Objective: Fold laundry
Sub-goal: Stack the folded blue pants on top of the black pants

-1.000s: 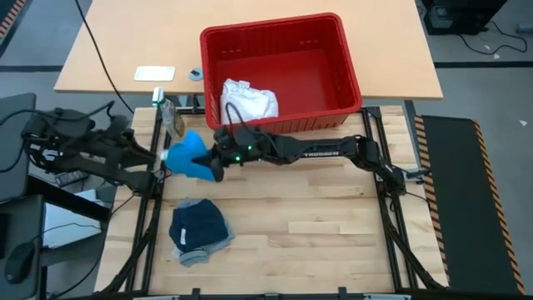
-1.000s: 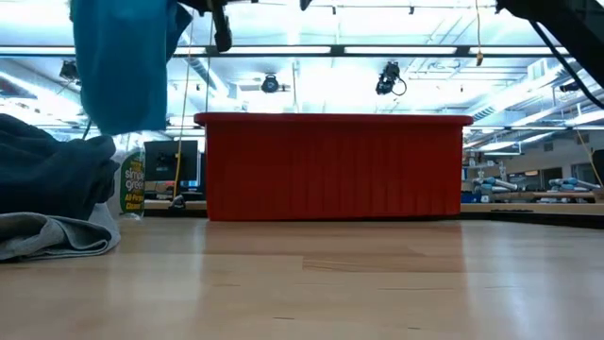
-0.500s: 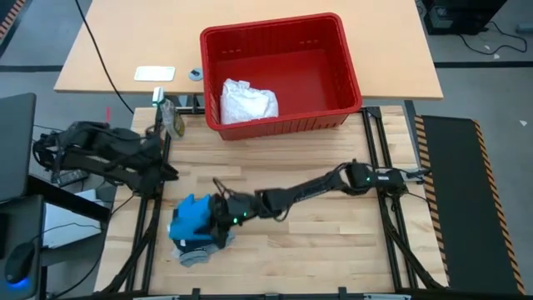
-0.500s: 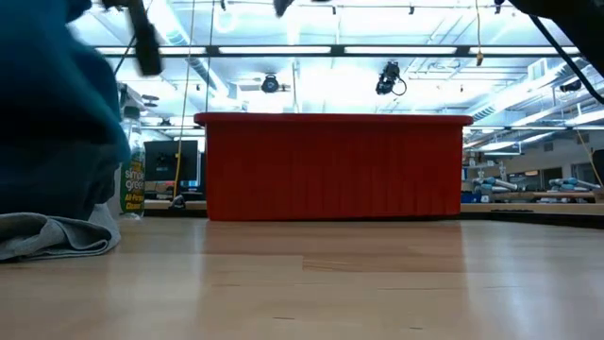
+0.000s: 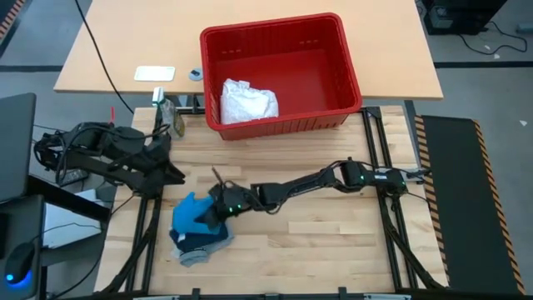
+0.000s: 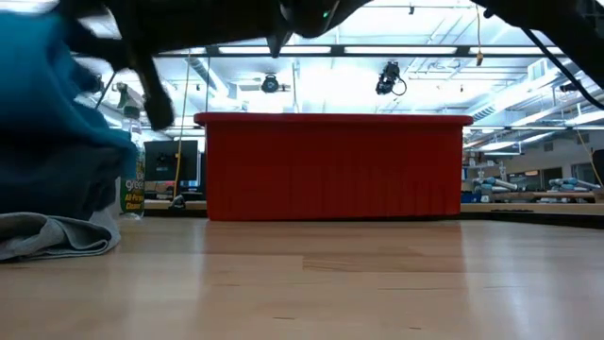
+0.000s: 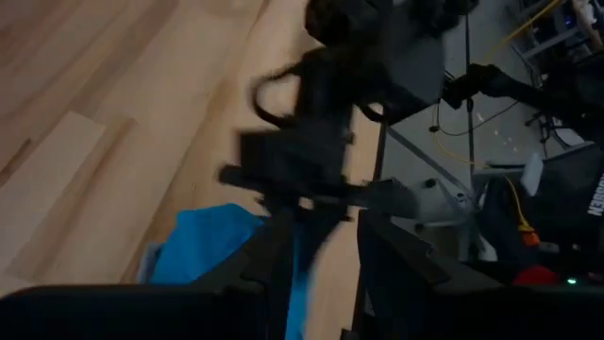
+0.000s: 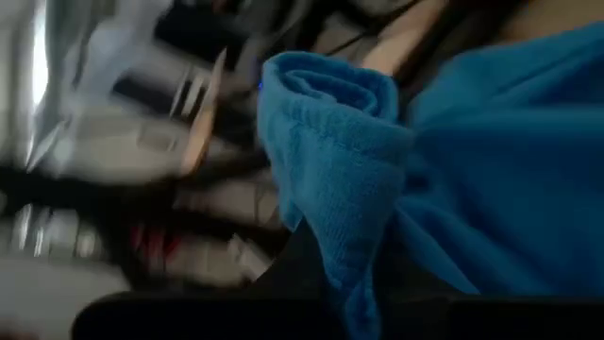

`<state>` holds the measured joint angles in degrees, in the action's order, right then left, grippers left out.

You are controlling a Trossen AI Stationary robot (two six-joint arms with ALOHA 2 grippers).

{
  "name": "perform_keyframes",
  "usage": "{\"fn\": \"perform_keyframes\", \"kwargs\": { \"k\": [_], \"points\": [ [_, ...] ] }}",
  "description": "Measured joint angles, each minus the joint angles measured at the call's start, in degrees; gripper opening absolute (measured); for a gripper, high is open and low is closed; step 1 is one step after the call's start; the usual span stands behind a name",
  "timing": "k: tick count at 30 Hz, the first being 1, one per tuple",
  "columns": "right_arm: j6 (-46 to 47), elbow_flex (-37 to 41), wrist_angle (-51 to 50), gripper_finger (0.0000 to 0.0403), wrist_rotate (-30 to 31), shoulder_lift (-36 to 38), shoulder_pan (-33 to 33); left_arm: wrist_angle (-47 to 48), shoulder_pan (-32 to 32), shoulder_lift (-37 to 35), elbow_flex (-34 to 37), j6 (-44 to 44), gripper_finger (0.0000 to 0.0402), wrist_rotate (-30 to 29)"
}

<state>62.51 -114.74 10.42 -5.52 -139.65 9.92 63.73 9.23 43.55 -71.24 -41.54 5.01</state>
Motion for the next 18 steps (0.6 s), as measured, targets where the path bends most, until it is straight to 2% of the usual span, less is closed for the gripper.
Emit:
{"fn": "perform_keyframes", "kwargs": {
  "k": [3, 7, 12, 18],
  "points": [
    [5.70, -0.02, -4.43, 0.0024, 3.03, 0.04, -0.91, -0.05, 0.00, 0.46, 0.00, -0.33, 0.0121, 0.16],
    [6.52, -0.02, -8.97, 0.0024, 2.21, 0.04, -1.47, -0.27, 0.00, 2.11, 0.31, -0.31, 0.0121, 0.15],
    [3.23, -0.02, -13.67, 0.0031, 1.72, 0.04, -1.49, -1.97, 0.33, 5.64, 2.93, 0.38, 0.0121, 0.11],
    [-5.86, -0.02, -20.96, 0.0054, 4.09, 0.04, -1.45, -6.75, 4.31, 9.79, 6.90, 1.34, 0.0121, 0.24]
  ]
}}
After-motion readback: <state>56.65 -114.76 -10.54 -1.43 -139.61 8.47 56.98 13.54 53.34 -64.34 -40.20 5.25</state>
